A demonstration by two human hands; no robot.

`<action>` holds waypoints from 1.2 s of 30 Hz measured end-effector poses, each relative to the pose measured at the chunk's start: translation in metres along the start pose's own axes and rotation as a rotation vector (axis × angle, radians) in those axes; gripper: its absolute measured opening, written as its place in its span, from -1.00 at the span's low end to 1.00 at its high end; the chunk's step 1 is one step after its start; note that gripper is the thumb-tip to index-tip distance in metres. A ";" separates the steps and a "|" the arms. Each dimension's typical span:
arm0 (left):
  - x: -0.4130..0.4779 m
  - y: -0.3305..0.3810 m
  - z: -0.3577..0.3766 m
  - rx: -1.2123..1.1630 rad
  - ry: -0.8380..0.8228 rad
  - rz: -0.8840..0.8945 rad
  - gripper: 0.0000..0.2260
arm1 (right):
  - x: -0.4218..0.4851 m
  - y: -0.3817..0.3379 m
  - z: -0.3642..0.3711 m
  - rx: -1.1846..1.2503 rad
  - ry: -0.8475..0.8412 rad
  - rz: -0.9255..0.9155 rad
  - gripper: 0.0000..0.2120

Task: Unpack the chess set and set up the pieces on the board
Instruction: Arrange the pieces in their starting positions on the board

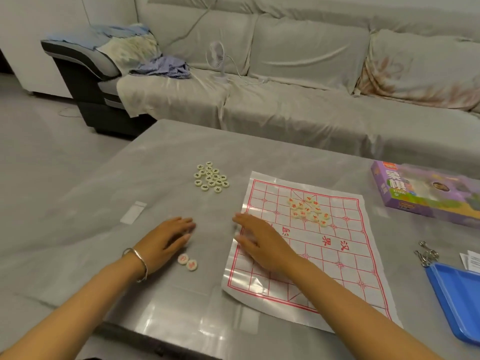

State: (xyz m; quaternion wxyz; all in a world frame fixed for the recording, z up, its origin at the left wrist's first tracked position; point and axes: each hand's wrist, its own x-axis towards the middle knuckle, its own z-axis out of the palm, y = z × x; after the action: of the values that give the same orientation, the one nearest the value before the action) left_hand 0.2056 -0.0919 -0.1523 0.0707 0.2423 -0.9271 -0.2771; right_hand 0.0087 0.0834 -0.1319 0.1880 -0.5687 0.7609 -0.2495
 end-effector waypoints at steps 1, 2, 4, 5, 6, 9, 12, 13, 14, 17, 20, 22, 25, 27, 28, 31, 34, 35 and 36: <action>-0.006 -0.004 -0.001 -0.007 -0.002 0.016 -0.49 | 0.003 -0.013 0.010 0.024 -0.033 -0.031 -0.55; -0.011 -0.006 -0.003 -0.026 0.010 0.014 -0.47 | 0.005 -0.023 0.019 0.039 -0.061 -0.060 -0.55; -0.019 -0.009 -0.009 -0.068 0.024 0.002 -0.55 | 0.007 -0.041 0.036 0.045 -0.096 -0.122 -0.55; -0.022 -0.011 -0.011 -0.079 0.026 0.027 -0.60 | 0.007 -0.047 0.043 0.040 -0.104 -0.154 -0.54; -0.025 -0.014 -0.012 -0.078 0.024 0.061 -0.62 | 0.007 -0.051 0.050 0.025 -0.101 -0.189 -0.54; -0.034 -0.024 -0.012 -0.083 0.038 0.102 -0.64 | 0.009 -0.057 0.064 -0.009 -0.034 -0.253 -0.59; -0.033 -0.021 -0.013 -0.095 0.064 0.102 -0.65 | 0.012 -0.062 0.069 -0.003 0.016 -0.240 -0.68; -0.032 -0.018 -0.014 -0.117 0.054 0.086 -0.63 | 0.014 -0.064 0.070 0.004 0.010 -0.230 -0.71; -0.031 -0.016 -0.016 -0.146 0.046 0.071 -0.61 | 0.015 -0.066 0.071 0.008 -0.004 -0.220 -0.73; -0.028 -0.016 -0.019 -0.230 0.018 0.044 -0.64 | 0.019 -0.067 0.070 0.012 -0.028 -0.205 -0.76; -0.026 -0.015 -0.018 -0.272 0.021 0.041 -0.68 | 0.019 -0.066 0.067 0.026 -0.015 -0.219 -0.79; -0.025 -0.012 -0.014 -0.318 0.058 0.036 -0.69 | 0.015 -0.064 0.065 0.069 0.012 -0.207 -0.81; -0.021 -0.009 -0.010 -0.330 0.105 0.026 -0.70 | 0.006 -0.058 0.060 0.147 0.061 -0.148 -0.85; -0.019 -0.009 -0.009 -0.338 0.105 0.015 -0.70 | 0.001 -0.052 0.053 0.190 0.084 -0.107 -0.87; -0.018 -0.008 -0.009 -0.340 0.105 0.008 -0.71 | -0.001 -0.048 0.049 0.205 0.097 -0.090 -0.87; -0.020 -0.007 -0.008 -0.312 0.139 0.006 -0.78 | -0.004 -0.037 0.039 0.232 0.144 -0.045 -0.87; -0.026 -0.007 -0.009 -0.310 0.137 0.026 -0.82 | -0.008 -0.030 0.035 0.251 0.173 -0.017 -0.86; -0.028 -0.008 -0.009 -0.306 0.122 0.041 -0.82 | -0.009 -0.030 0.035 0.256 0.182 -0.016 -0.87; -0.031 -0.008 -0.008 -0.285 0.111 0.062 -0.80 | -0.009 -0.030 0.036 0.259 0.189 -0.016 -0.87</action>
State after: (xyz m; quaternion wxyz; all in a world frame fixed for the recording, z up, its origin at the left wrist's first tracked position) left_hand 0.2386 -0.0869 -0.1498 0.1639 0.2160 -0.8802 -0.3896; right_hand 0.0548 0.0795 -0.1436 0.1851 -0.5198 0.7322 -0.3993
